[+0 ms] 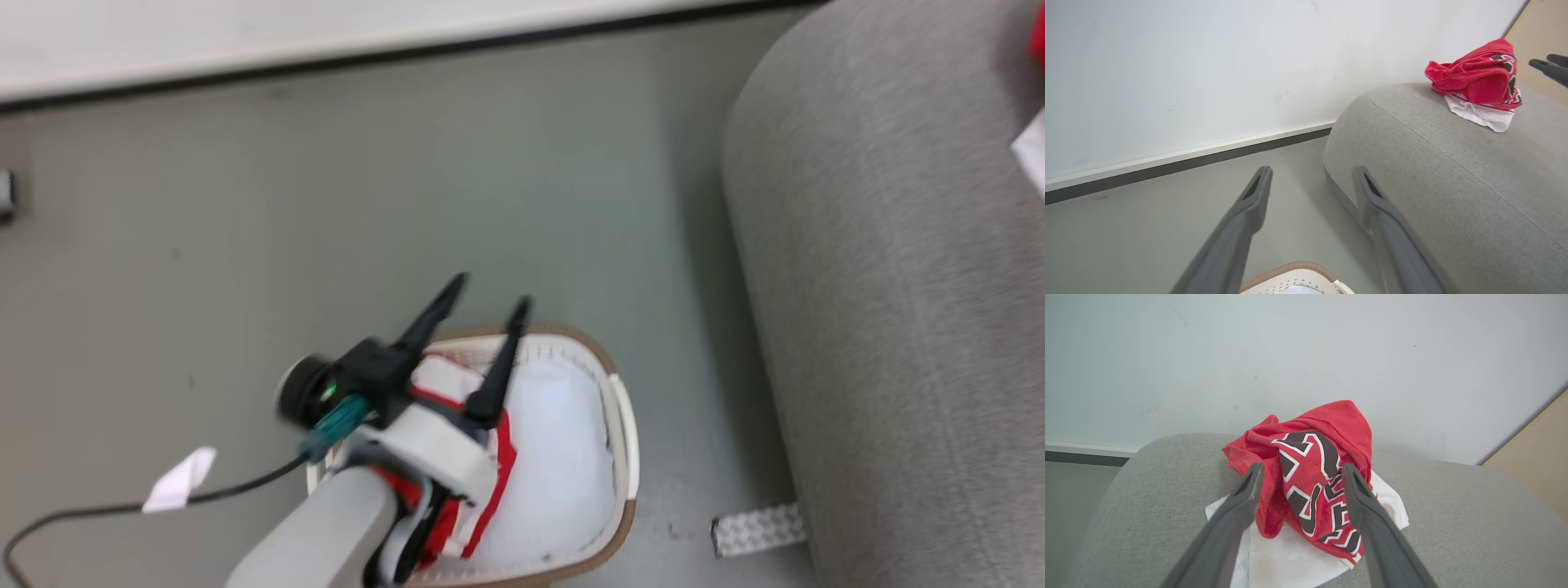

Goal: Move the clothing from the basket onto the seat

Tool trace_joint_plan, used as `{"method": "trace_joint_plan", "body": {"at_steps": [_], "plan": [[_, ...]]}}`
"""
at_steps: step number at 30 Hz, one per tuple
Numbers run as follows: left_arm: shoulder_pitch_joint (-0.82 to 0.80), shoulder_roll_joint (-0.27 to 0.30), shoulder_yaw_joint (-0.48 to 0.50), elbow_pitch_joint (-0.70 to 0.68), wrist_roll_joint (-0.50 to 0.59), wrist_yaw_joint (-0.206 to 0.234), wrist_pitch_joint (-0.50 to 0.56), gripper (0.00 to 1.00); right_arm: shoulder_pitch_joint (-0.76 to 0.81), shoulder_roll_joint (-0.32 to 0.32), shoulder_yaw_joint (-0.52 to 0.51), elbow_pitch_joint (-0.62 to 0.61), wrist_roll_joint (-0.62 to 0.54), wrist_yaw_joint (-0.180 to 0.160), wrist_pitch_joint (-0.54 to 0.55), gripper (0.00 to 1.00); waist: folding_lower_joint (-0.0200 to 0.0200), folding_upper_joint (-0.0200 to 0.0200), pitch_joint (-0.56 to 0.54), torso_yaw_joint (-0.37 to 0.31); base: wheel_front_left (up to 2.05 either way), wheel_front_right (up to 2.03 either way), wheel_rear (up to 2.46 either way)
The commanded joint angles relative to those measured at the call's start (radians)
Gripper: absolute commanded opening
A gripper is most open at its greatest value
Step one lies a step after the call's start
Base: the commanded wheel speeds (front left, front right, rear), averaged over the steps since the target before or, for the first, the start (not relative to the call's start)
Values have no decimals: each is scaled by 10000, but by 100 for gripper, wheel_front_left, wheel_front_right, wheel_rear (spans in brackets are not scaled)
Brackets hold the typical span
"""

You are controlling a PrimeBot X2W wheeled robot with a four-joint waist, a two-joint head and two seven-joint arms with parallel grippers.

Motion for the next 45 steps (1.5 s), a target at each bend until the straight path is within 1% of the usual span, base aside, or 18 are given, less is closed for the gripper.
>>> {"method": "trace_joint_plan", "body": {"at_steps": [1, 6, 8, 11, 13, 17, 23, 28, 36, 45], "plan": [[247, 110, 81, -22, -31, 48, -72, 100, 296, 107, 15, -172, 80, -25, -70, 100, 1, 0, -861, -197, 0, 0, 0], [1422, 214, 996, -346, 132, 307, -65, 100, 1866, 839, 48, -1789, 146, -25, -155, 100, 1, 0, -2006, -81, 0, 0, 0], [1929, 195, 1368, -448, 306, 364, -61, 100, 2466, 1095, -106, -2367, -175, -25, -215, 100, 1, 0, -2462, 17, 0, 0, 0], [2715, 99, 1900, -491, 472, 352, -63, 100, 3408, 1901, -276, -3139, -546, -25, -230, 100, 1, 0, -3067, 195, 0, 0, 0], [3173, 8, 2246, -477, 610, 292, -62, 100, 3982, 2298, -269, -3542, -795, -25, -254, 100, 1, 0, -3428, 321, 0, 0, 0], [4050, -236, 3066, -515, 914, 160, -63, 100, 4992, 3131, -128, -3958, -1115, -25, -304, 100, 1, 0, -3995, 537, 0, 0, 0], [5141, -526, 4280, -527, 1435, -96, -63, 100, 6129, 3996, 111, -4189, -1524, -25, -313, 100, 1, 0, -4464, 682, 0, 0, 0], [5792, -921, 5170, -423, 1868, -347, -64, 100, 6973, 4402, 286, -4293, -1653, -25, -316, 100, 1, 0, -4657, 734, 0, 0, 0], [6357, -1431, 6310, -385, 2525, -831, -64, 100, 7758, 4606, 414, -4135, -1696, -25, -305, 100, 1, 0, -4826, 780, 0, 0, 0], [6349, -1816, 6913, -392, 3085, -1337, -65, 100, 7663, 4634, 437, -4267, -1545, -25, -306, 100, 1, 0, -4727, 773, 0, 0, 0]]}}
